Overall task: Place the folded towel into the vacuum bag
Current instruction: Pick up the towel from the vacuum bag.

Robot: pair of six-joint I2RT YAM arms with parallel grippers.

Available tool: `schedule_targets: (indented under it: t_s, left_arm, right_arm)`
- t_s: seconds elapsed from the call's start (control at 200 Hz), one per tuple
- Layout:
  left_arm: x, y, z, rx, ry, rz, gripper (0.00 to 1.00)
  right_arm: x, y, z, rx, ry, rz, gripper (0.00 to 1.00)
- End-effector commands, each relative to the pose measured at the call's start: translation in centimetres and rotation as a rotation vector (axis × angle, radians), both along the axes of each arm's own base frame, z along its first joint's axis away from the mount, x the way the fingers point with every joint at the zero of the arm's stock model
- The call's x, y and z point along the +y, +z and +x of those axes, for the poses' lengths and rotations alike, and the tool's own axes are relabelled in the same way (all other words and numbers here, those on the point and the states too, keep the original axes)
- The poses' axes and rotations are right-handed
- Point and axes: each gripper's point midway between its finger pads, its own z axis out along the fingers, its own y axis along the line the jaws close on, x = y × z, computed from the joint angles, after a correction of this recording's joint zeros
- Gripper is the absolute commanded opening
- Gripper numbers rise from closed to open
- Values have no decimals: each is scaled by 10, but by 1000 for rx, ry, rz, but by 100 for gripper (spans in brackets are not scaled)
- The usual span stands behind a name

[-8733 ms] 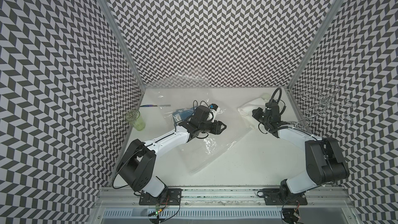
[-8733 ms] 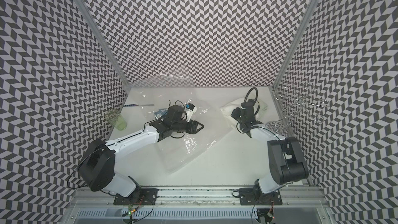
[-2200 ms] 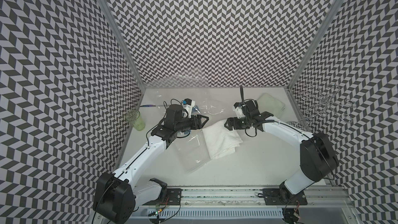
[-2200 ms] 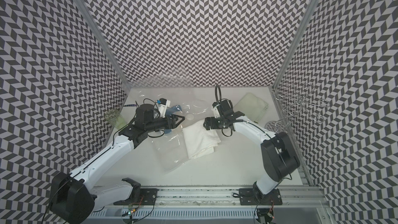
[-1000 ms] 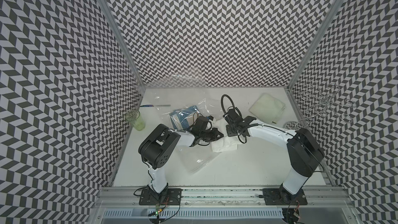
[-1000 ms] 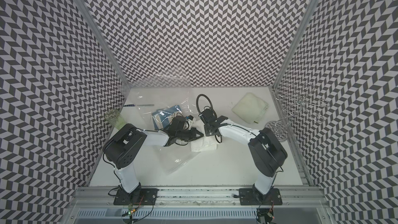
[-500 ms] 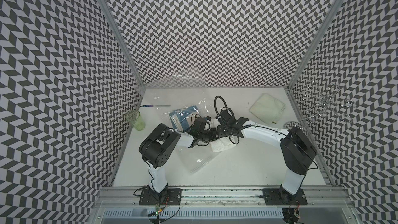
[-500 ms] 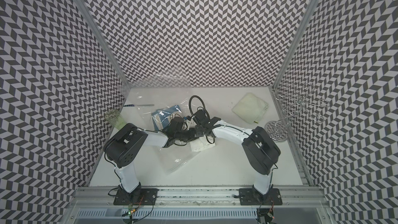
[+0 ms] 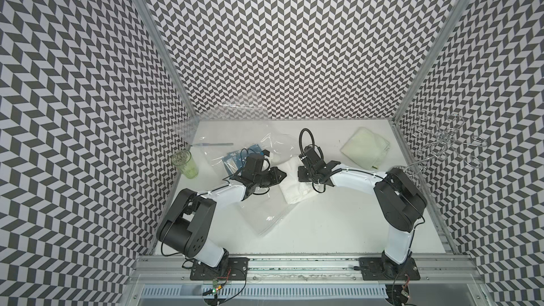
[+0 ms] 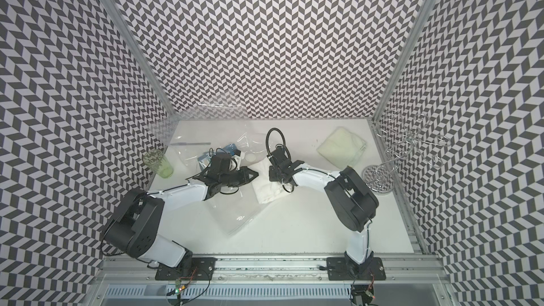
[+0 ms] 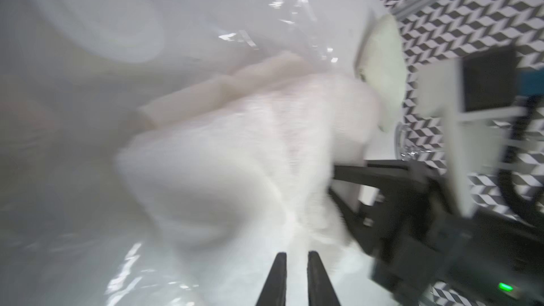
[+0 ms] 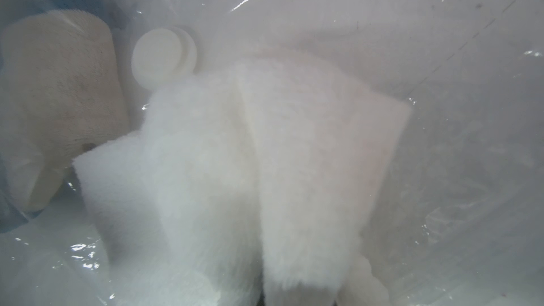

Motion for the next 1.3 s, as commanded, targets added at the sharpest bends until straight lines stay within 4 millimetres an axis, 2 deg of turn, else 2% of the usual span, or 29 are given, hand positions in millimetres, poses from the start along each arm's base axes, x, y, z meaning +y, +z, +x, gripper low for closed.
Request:
schedule_targets:
  t_s: [0.0,0.095,0.205,0.315,0.376,0.451,0.546,0.616,0.756,0.891,1.022,1.142,1.297]
  left_arm:
    - [-5,-33,-16,69,-43,50,19]
    - [-22,-30,-12,42,-89,28,19]
    - [-33,-32,-14,45,-118,-30,16]
    - [-35,-34,-19,49,-135,-55,15]
    - [-36,-32,-21,45,-141,-65,14]
    - [-34,-30,-21,41,-144,-68,14]
    - [-29,-26,-19,32,-135,-70,14]
    - [-22,-22,-16,25,-124,-64,14]
    - [-8,-10,-8,-3,-105,-61,14]
    - [10,10,-3,-29,-62,-57,14]
    - [37,34,0,-64,8,-54,14]
    - [63,45,-1,-79,52,-21,14]
    - [74,61,-2,-113,60,5,14]
  right_arm:
    - [-10,-28,-29,118,89,-151,11]
    - [7,-16,-34,104,148,-129,14]
    - [39,-2,-49,132,266,-19,23]
    - [69,5,-70,197,373,124,39]
    - [80,2,-81,239,415,194,52]
    - [80,-11,-87,265,415,207,67]
    - [74,-34,-90,284,408,164,80]
    - [66,-49,-91,286,409,98,84]
    - [58,-60,-93,239,426,-39,94]
    - [38,-92,-92,266,394,-230,95]
    - [31,-109,-97,270,393,-329,95]
    - [26,-115,-94,272,374,-390,88]
    - [18,-123,-93,277,364,-457,80]
